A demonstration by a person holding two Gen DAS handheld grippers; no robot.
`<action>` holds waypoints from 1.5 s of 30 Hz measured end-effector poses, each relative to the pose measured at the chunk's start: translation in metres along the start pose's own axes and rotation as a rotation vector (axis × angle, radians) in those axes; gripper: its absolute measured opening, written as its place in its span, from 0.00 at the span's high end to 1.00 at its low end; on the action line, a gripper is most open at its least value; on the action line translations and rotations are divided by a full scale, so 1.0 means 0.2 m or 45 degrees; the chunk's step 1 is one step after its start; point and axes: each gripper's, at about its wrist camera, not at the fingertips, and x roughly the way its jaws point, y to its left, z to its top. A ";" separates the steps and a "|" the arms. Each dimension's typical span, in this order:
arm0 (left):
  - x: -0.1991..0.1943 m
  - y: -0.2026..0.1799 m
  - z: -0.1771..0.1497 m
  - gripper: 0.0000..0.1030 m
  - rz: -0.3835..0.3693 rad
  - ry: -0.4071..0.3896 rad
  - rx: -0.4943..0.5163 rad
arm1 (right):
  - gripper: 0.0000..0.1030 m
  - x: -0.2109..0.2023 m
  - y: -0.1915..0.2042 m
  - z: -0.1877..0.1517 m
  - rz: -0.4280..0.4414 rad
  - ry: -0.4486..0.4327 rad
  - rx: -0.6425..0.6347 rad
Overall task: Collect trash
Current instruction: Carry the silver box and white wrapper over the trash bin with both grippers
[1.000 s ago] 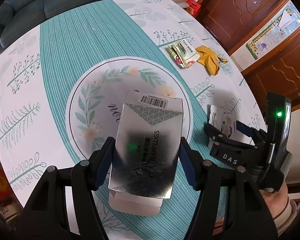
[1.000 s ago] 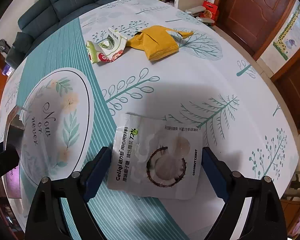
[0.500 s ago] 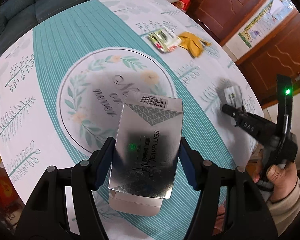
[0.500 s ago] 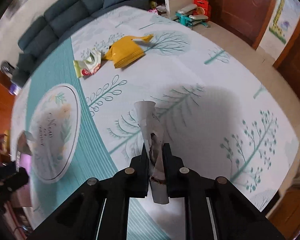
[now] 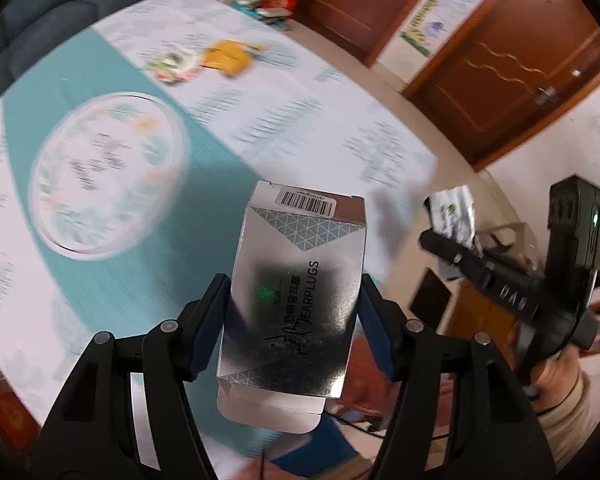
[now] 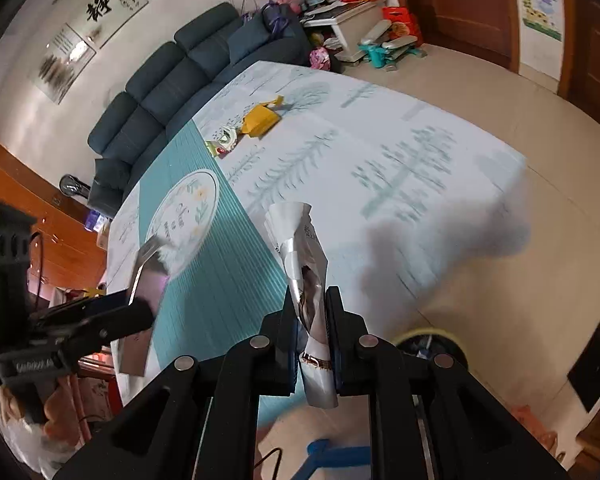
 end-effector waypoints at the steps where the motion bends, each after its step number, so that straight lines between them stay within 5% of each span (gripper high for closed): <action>1: 0.02 -0.06 -0.03 0.42 -0.019 0.003 0.009 | 0.88 -0.04 -0.05 -0.07 -0.004 0.000 0.016; 8: 0.31 -0.43 -0.30 0.42 -0.080 0.102 0.085 | 0.88 -0.05 -0.40 -0.51 -0.069 0.067 0.188; 17: 0.80 -0.64 -0.59 0.42 0.011 0.264 0.155 | 0.88 0.20 -0.84 -0.95 -0.126 0.194 0.454; 30: 1.33 -0.79 -0.79 0.42 0.189 0.369 0.273 | 0.88 0.66 -1.14 -1.16 -0.255 0.392 0.549; 45: 1.78 -0.67 -0.79 0.41 0.221 0.478 0.308 | 0.88 0.95 -1.30 -1.20 -0.258 0.467 0.579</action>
